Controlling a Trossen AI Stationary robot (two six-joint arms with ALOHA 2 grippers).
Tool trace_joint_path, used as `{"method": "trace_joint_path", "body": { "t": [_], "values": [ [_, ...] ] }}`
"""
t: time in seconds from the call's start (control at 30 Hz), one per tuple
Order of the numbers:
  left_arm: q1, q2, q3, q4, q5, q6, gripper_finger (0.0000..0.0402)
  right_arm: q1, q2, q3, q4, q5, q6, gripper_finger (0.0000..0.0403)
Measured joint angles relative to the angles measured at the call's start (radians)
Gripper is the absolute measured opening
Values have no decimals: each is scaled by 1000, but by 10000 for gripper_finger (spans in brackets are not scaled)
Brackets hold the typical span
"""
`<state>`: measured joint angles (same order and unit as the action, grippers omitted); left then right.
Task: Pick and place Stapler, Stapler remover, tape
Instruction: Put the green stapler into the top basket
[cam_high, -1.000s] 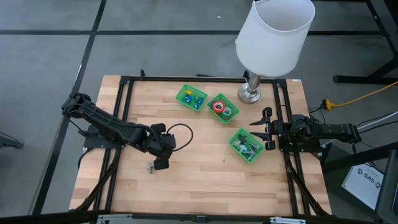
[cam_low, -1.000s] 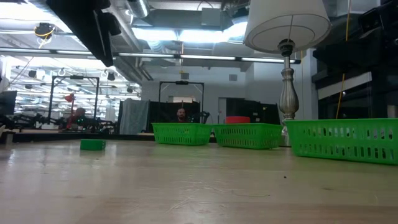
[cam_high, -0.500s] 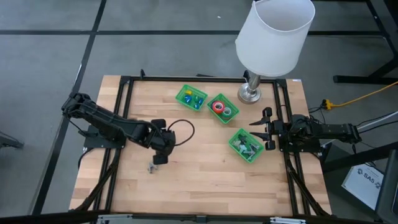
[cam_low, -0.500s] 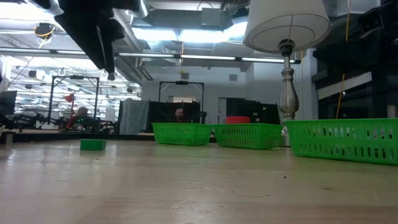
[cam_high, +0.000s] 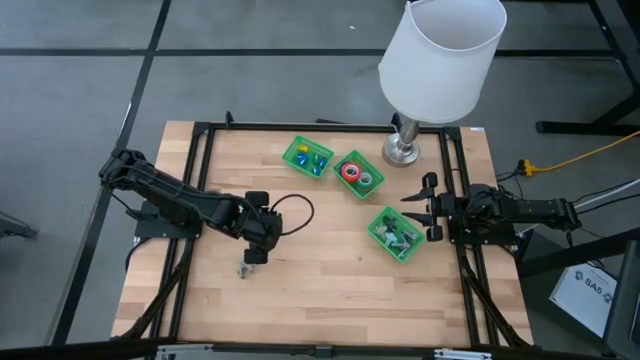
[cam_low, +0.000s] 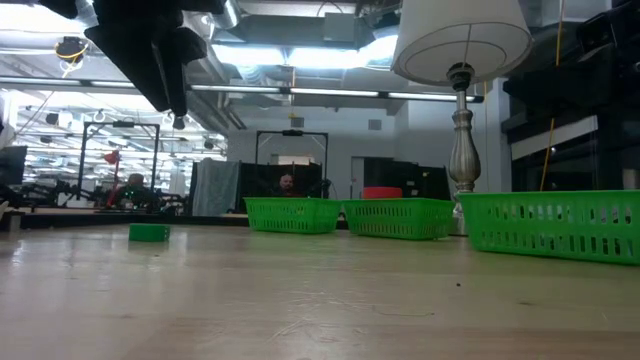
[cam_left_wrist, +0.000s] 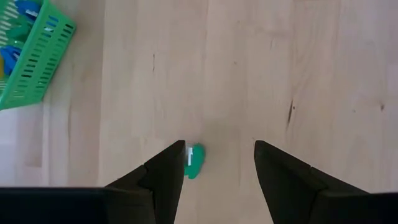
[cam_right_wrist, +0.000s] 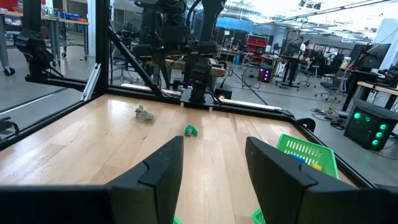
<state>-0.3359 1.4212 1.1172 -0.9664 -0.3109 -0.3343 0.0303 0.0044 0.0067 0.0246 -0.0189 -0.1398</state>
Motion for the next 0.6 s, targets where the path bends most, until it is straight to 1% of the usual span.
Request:
{"method": "trace_joint_path", "body": {
  "t": [0.2, 0.47, 0.6],
  "values": [
    [0, 22, 0, 1, -9, 12, 188, 0, 0, 0, 0, 0, 0, 179],
    [6, 88, -1, 6, -1, 85, 188, 0, 0, 0, 0, 0, 0, 179],
    [26, 101, -3, 6, 33, 100, 188, 0, 0, 0, 0, 0, 0, 179]
  ]
}}
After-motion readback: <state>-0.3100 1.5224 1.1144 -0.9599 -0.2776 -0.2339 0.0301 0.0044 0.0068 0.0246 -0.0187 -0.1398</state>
